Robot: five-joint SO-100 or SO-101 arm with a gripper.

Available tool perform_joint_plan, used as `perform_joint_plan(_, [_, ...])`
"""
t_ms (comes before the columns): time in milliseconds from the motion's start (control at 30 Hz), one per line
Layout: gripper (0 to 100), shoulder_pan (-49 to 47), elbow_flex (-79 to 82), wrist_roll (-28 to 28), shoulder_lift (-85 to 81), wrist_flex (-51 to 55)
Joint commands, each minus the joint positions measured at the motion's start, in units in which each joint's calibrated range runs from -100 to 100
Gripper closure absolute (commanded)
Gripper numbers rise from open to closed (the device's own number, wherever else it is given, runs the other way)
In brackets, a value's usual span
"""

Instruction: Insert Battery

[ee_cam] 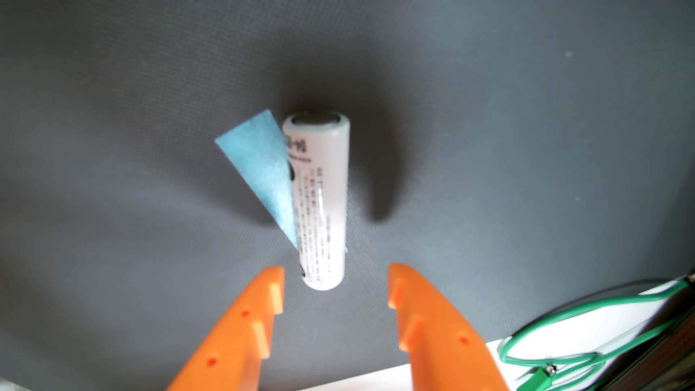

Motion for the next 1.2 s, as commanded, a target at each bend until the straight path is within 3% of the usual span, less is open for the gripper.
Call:
perform_joint_plan(0, [83, 0.2, -1.3, 0.3, -0.1, -0.4])
perform_joint_plan(500, [84, -0.8, -2.7, 0.3, 6.9, -0.6])
perform_joint_plan(967, [98, -0.9, -2.7, 1.5, 7.2, -1.9])
perform_joint_plan(1167, [98, -1.6, -2.4, 1.8, 6.9, -1.9])
